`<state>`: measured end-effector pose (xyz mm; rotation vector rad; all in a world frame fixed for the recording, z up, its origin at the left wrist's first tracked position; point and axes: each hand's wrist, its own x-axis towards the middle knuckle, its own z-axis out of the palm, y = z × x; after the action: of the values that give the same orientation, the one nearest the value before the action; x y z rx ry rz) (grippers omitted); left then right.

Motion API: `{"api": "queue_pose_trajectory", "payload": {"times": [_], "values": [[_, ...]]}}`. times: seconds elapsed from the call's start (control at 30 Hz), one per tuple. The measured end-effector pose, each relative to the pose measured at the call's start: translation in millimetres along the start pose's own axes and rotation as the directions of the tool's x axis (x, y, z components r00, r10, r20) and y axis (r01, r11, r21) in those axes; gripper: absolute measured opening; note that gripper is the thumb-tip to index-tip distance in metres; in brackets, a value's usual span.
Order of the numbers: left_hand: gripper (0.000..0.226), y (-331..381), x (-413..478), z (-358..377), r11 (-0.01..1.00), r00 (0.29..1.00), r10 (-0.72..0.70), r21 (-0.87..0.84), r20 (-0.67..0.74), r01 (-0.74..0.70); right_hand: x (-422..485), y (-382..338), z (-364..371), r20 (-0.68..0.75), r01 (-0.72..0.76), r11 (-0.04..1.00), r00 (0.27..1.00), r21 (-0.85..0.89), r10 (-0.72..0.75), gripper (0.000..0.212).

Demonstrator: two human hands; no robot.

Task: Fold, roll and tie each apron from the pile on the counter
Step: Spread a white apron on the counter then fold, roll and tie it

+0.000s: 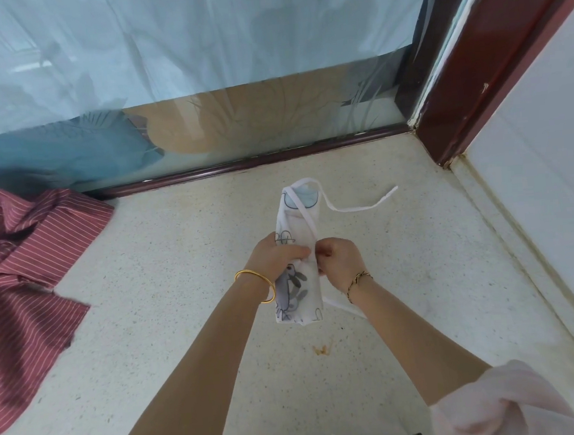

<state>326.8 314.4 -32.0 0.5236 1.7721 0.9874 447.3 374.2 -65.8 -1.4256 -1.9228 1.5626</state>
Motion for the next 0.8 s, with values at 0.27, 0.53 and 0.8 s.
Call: {"api": "queue_pose_trajectory", "payload": {"times": [0.27, 0.53, 0.8], "values": [[0.04, -1.4, 1.4, 4.5, 0.972, 0.988, 0.15, 0.176, 0.037, -0.154, -9.1, 2.4, 0.6, 0.243, -0.234, 0.695, 0.966, 0.68, 0.087, 0.026], [0.08, -3.0, 4.8, -3.4, 0.827, 0.96, -0.017, 0.544, 0.279, -0.143, -8.5, 17.0, -2.7, 0.365, -0.311, 0.61, 0.93, 0.729, 0.037, 0.042], [0.045, 29.7, 17.5, -34.2, 0.93, 0.962, 0.256, 0.247, 0.096, -0.272, -18.0, 22.5, -16.4, 0.574, -0.411, 0.607, 0.814, 0.681, -0.093, 0.047]]}}
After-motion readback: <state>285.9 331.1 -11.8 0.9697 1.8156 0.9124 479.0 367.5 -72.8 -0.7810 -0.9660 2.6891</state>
